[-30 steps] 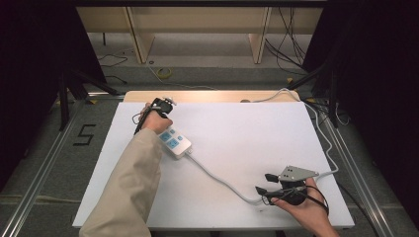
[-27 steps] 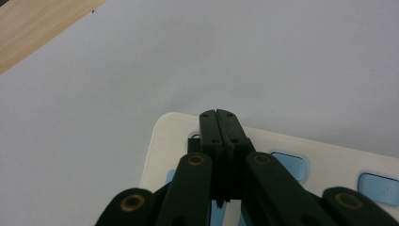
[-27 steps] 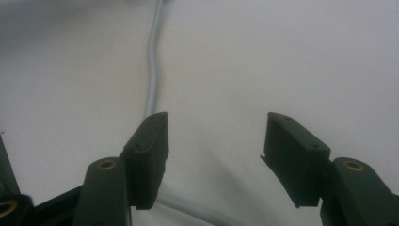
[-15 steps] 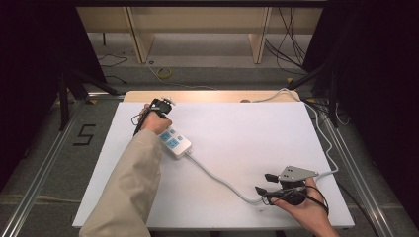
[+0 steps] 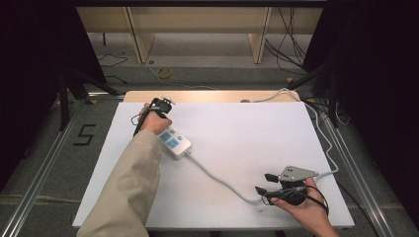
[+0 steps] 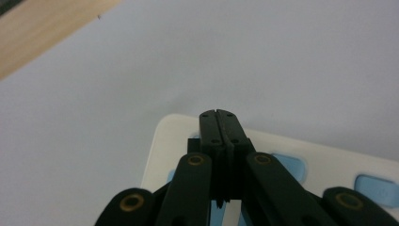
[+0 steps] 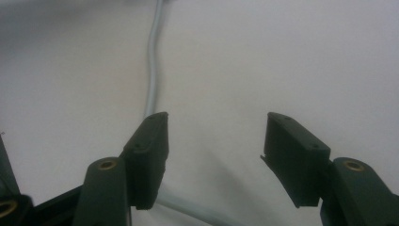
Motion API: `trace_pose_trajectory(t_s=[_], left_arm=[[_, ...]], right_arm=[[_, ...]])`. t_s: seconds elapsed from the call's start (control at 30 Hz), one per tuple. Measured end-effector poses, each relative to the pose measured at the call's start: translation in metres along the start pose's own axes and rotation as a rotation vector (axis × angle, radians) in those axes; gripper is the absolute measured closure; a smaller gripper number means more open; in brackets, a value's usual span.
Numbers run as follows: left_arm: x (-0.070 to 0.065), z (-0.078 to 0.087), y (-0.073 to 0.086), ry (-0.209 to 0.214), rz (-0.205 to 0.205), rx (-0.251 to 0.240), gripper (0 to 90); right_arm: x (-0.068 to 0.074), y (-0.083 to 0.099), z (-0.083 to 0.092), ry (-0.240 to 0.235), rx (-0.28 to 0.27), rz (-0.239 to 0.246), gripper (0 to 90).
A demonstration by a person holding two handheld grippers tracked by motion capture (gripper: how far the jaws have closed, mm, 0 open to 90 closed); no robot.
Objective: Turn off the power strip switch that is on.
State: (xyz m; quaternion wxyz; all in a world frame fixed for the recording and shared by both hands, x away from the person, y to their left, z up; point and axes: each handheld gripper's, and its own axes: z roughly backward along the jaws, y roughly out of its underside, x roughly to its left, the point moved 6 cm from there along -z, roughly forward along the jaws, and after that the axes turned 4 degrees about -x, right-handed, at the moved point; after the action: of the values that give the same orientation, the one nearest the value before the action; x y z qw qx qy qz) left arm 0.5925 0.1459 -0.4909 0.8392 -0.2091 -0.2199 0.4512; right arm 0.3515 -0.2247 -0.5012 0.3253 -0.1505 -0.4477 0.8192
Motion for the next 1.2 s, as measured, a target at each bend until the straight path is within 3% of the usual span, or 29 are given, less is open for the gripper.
trace_pose_trajectory(t_s=[0.27,0.37,0.67,1.03,1.2], left_arm=[[0.004,0.011,0.004,0.0,0.003,-0.019,89.5],[0.004,0.017,0.003,0.002,0.005,-0.025,83.3],[0.0,0.036,0.003,0.0,-0.008,-0.064,79.3],[-0.004,0.056,0.011,0.048,0.028,-0.097,62.6],[-0.009,0.063,0.017,0.104,0.046,-0.118,55.3]], right_arm=[[0.001,0.0,0.0,0.001,0.001,0.0,41.4],[0.001,0.0,-0.001,-0.001,0.002,0.005,41.4],[0.002,0.0,-0.001,-0.001,0.004,0.002,41.5],[0.001,0.0,-0.001,-0.001,0.003,0.001,41.4],[0.001,0.0,-0.001,-0.001,0.005,0.001,41.4]])
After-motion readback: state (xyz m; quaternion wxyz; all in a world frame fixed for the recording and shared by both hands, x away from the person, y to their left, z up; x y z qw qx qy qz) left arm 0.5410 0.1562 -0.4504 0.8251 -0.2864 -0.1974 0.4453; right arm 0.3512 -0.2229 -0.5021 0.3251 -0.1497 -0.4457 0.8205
